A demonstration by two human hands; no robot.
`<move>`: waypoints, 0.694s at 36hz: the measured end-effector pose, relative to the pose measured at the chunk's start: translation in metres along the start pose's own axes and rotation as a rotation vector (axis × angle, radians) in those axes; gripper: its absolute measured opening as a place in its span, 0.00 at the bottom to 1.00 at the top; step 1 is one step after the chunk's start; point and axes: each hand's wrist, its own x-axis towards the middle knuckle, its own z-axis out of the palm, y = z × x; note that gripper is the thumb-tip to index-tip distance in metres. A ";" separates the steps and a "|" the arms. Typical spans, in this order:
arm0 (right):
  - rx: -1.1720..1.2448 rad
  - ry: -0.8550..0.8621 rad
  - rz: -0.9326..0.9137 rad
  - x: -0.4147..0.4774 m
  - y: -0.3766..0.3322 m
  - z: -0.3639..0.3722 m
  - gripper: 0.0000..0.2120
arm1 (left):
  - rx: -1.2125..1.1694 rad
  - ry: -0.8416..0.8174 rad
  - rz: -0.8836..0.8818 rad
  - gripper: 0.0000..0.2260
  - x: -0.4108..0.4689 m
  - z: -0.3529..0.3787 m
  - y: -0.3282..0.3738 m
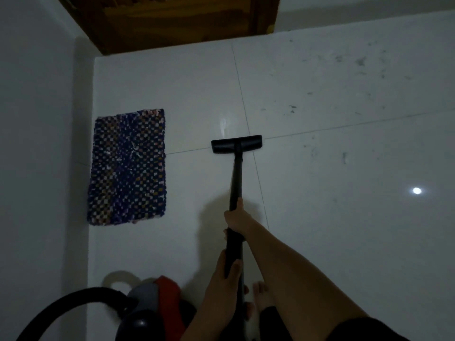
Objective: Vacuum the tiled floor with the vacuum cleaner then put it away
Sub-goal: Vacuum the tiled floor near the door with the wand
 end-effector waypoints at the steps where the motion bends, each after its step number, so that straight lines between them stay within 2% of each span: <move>1: 0.010 -0.004 0.002 -0.004 0.007 0.000 0.36 | 0.010 -0.009 0.002 0.18 -0.005 0.001 -0.004; 9: 0.133 0.033 0.009 -0.039 0.069 -0.002 0.36 | 0.097 -0.104 0.016 0.09 -0.053 0.012 -0.036; 14: 0.216 0.063 0.047 -0.068 0.119 -0.008 0.36 | 0.250 -0.164 0.057 0.14 -0.076 0.024 -0.066; 18: 0.270 0.126 0.066 -0.087 0.157 -0.017 0.36 | 0.346 -0.206 0.088 0.13 -0.092 0.041 -0.091; 21: 0.325 0.163 0.041 -0.098 0.186 -0.028 0.34 | 0.370 -0.246 0.101 0.19 -0.101 0.058 -0.104; 25: 0.324 0.182 0.077 -0.106 0.211 -0.051 0.34 | 0.411 -0.291 0.075 0.16 -0.109 0.082 -0.111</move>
